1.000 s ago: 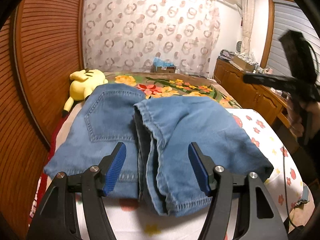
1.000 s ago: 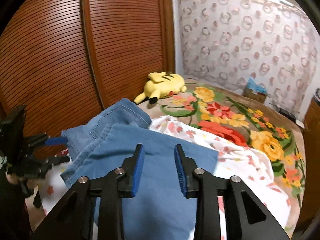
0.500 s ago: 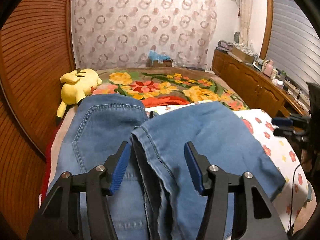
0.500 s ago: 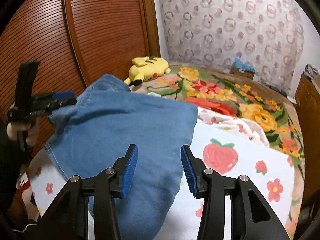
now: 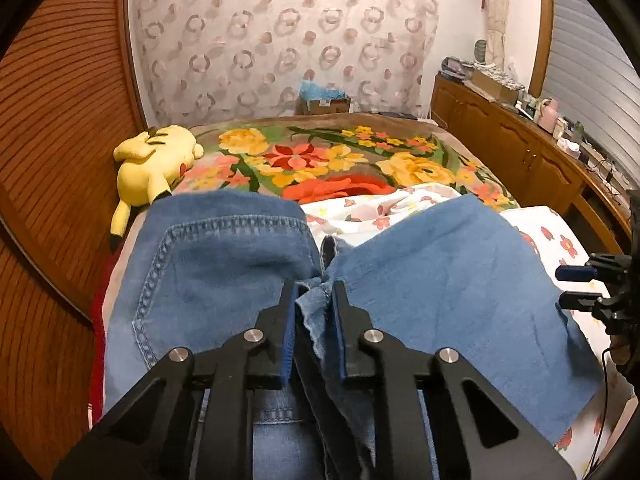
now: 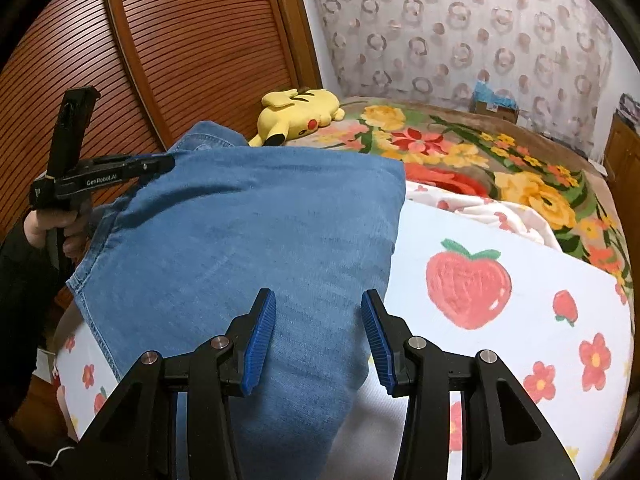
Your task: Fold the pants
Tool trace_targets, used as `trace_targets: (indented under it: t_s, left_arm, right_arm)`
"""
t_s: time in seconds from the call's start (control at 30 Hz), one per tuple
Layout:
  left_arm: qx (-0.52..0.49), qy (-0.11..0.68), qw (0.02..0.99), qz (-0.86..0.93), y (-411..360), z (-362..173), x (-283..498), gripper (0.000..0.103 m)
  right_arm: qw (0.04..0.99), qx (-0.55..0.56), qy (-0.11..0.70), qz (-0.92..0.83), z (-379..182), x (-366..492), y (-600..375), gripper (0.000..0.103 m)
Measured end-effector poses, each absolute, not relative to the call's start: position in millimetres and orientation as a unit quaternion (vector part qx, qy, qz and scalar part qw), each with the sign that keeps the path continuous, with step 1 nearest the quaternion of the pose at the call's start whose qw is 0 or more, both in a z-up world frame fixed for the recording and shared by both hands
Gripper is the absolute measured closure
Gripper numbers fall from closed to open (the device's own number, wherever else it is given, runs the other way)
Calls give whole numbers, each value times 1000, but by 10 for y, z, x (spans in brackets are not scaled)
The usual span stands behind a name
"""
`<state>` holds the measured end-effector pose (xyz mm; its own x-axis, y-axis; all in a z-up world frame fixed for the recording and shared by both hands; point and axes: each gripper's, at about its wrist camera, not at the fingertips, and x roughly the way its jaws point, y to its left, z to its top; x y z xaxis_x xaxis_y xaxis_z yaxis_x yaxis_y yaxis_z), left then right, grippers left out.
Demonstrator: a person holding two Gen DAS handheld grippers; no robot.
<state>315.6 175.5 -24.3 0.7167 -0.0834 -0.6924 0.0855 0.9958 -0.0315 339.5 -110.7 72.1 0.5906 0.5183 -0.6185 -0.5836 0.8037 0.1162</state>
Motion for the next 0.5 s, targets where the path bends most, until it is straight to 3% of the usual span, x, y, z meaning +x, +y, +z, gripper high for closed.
trace_targets:
  t_s: [0.23,0.33,0.43,0.47,0.5]
  left_arm:
    - [-2,356,934,-21,1840,-41,3181,86]
    - [-1,353,935,-23,1806,-1,3135,81]
    - [1,350,936,-22,1739,36,3066,68]
    - [2,347,938,-23,1711,54,3028,56]
    - [3,342,939,-20,1686,72,2987,51]
  right_arm:
    - [890,-46,330,311,676,3390,-1106,56]
    - [891,-45,329,311,677,3324,-1117,56]
    - [892,-43,327,310,684,3246,-1124,56]
    - [893,-44,326,308,680,3201,-1130,56]
    - [894,-44,324,307,685,3174,-1135,56]
